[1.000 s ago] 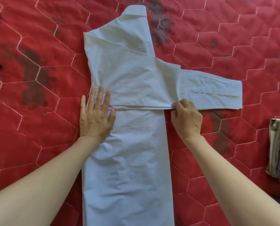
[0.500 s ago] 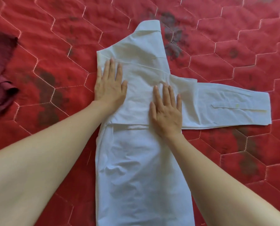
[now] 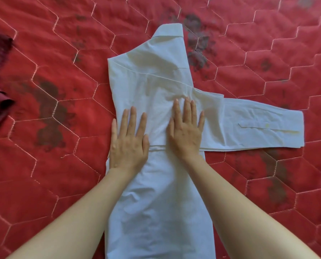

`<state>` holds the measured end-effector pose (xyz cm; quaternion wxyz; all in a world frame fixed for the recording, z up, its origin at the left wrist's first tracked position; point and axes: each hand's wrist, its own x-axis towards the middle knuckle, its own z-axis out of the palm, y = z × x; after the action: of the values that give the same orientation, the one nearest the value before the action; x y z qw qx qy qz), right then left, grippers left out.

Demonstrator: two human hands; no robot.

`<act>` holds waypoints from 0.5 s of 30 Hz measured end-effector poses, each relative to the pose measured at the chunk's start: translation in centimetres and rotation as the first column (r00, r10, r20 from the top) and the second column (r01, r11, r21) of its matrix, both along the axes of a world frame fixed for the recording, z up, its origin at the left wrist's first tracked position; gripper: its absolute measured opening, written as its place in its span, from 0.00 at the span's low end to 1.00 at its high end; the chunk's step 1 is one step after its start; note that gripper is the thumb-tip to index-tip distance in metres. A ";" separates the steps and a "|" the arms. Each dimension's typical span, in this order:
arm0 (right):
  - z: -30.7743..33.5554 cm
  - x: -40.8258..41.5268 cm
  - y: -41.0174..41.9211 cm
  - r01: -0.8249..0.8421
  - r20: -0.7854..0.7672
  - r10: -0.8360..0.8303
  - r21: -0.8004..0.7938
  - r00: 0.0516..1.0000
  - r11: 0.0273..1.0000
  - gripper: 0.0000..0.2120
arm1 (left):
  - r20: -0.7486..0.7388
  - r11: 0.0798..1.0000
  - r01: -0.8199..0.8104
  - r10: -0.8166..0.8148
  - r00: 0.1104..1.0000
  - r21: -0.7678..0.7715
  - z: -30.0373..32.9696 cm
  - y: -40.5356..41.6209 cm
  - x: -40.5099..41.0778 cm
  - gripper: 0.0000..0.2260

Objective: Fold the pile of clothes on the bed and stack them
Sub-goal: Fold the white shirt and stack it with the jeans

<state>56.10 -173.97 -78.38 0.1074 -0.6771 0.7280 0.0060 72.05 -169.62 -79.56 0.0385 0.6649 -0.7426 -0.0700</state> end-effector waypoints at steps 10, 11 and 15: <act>-0.7 2.0 -4.5 -0.195 -0.008 0.195 -0.023 0.981 0.980 0.25 | -0.008 1.000 0.005 -0.005 1.000 -0.016 -0.2 -0.4 0.1 0.25; -0.9 -0.2 -3.8 -0.134 -0.019 0.134 -0.021 0.991 0.991 0.25 | 0.000 1.000 0.005 -0.005 1.000 -0.010 -0.3 -0.4 0.1 0.25; -0.4 -10.3 -0.3 0.097 -0.047 -0.096 0.007 0.994 0.995 0.26 | 0.011 1.000 0.010 -0.010 1.000 0.018 -0.1 -0.3 0.1 0.26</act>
<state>45.75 -174.25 -78.82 0.0934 -0.6402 0.7622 0.0200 72.12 -169.91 -79.65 0.0280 0.6619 -0.7455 -0.0732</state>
